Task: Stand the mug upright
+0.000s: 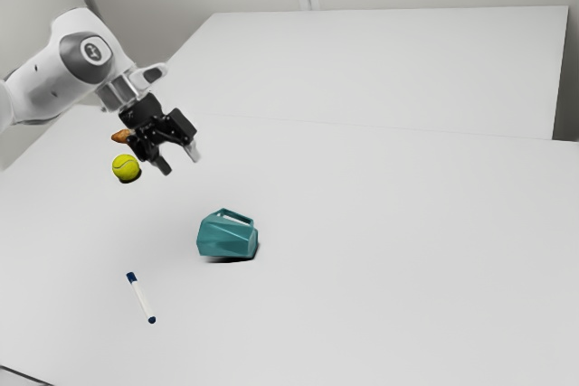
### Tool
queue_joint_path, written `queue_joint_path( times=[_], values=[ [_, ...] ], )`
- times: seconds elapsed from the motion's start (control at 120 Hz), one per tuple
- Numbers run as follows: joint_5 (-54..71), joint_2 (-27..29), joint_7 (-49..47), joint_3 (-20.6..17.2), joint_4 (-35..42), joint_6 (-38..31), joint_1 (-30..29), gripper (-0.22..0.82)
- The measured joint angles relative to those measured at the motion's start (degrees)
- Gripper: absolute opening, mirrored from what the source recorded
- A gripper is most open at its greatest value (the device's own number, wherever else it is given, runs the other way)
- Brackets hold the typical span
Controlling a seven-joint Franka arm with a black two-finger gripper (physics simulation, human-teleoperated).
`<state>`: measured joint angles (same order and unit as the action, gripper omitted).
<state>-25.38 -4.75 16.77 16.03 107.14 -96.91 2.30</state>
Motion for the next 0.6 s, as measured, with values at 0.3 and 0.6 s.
queue_joint_path(
  times=[0.3, 0.6],
  values=[
    [-10.3, -1.2, 5.0, 1.0, 10.7, -3.8, -3.4, 0.60],
    [-13.6, -4.9, 11.6, 1.0, 13.9, -7.5, -4.9, 0.60]
  ],
)
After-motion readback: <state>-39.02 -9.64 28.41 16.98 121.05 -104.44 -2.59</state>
